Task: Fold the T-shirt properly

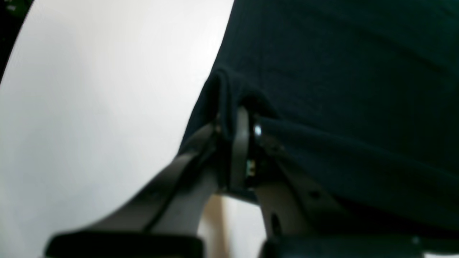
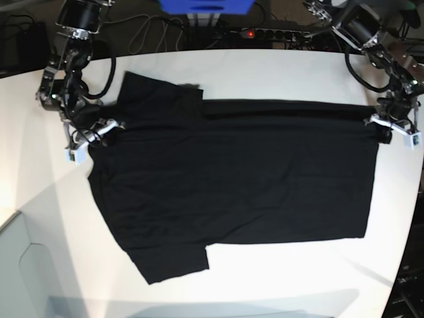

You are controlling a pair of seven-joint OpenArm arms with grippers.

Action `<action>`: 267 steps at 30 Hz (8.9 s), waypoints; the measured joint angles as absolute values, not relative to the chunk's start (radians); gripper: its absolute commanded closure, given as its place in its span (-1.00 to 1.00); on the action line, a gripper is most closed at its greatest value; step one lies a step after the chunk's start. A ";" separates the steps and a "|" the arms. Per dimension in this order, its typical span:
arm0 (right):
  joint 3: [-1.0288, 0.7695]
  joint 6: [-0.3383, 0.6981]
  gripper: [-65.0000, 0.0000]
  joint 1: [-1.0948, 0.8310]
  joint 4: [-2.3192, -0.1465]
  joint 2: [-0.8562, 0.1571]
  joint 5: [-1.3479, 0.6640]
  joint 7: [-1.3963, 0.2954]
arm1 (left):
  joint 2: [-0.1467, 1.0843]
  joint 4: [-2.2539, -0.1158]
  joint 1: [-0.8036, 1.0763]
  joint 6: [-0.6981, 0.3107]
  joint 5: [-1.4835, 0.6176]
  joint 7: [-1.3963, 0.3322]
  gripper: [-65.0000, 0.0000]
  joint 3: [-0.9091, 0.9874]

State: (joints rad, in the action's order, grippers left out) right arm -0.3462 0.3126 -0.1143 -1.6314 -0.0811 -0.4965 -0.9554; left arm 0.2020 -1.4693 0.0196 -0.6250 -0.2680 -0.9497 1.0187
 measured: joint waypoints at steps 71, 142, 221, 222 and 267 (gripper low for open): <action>-0.547 0.453 0.12 -0.432 -1.788 0.054 -0.548 -0.976 | 0.168 -1.548 0.204 -0.625 -0.409 -0.890 0.12 1.164; -0.371 0.630 1.00 -0.224 -1.880 0.150 -0.493 -1.257 | 0.167 -1.549 0.237 -0.626 -0.408 -0.890 0.12 1.163; -0.245 0.628 0.17 0.187 -1.486 0.153 -0.485 -0.964 | 0.147 -1.549 0.262 -0.629 -0.406 -0.889 0.12 1.161; -0.245 0.628 0.09 0.187 -1.486 0.152 -0.485 -0.968 | 0.147 -1.549 0.263 -0.629 -0.406 -0.889 0.12 1.161; -0.244 0.624 1.00 -0.007 -1.443 -0.005 -0.479 -0.807 | 0.135 -1.451 0.100 -0.620 0.173 -0.640 1.00 0.827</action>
